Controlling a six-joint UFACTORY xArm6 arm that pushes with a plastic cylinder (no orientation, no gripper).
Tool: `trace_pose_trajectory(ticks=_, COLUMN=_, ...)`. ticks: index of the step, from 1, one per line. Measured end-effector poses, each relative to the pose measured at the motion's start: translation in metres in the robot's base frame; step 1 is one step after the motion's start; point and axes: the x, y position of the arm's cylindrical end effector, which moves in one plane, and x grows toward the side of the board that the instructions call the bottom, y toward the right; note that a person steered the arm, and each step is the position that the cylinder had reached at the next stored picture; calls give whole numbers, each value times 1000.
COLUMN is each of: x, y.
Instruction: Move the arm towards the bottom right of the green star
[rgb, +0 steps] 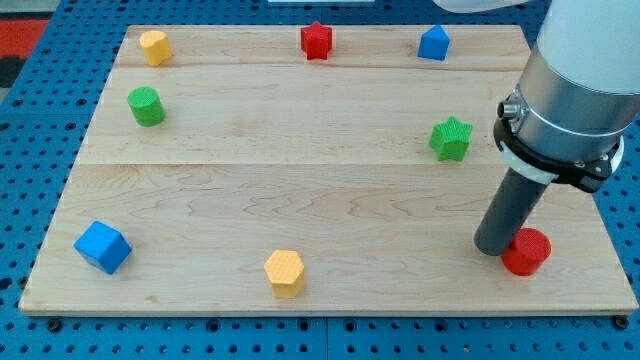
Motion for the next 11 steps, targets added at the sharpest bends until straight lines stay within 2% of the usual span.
trace_pose_trajectory(ticks=1, x=7, y=-6)
trace_pose_trajectory(ticks=2, x=29, y=-45)
trace_pose_trajectory(ticks=3, x=53, y=-57)
trace_pose_trajectory(ticks=4, x=66, y=-14)
trace_pose_trajectory(ticks=5, x=65, y=13)
trace_pose_trajectory(ticks=6, x=65, y=65)
trace_pose_trajectory(ticks=9, x=24, y=94)
trace_pose_trajectory(ticks=11, x=-12, y=80)
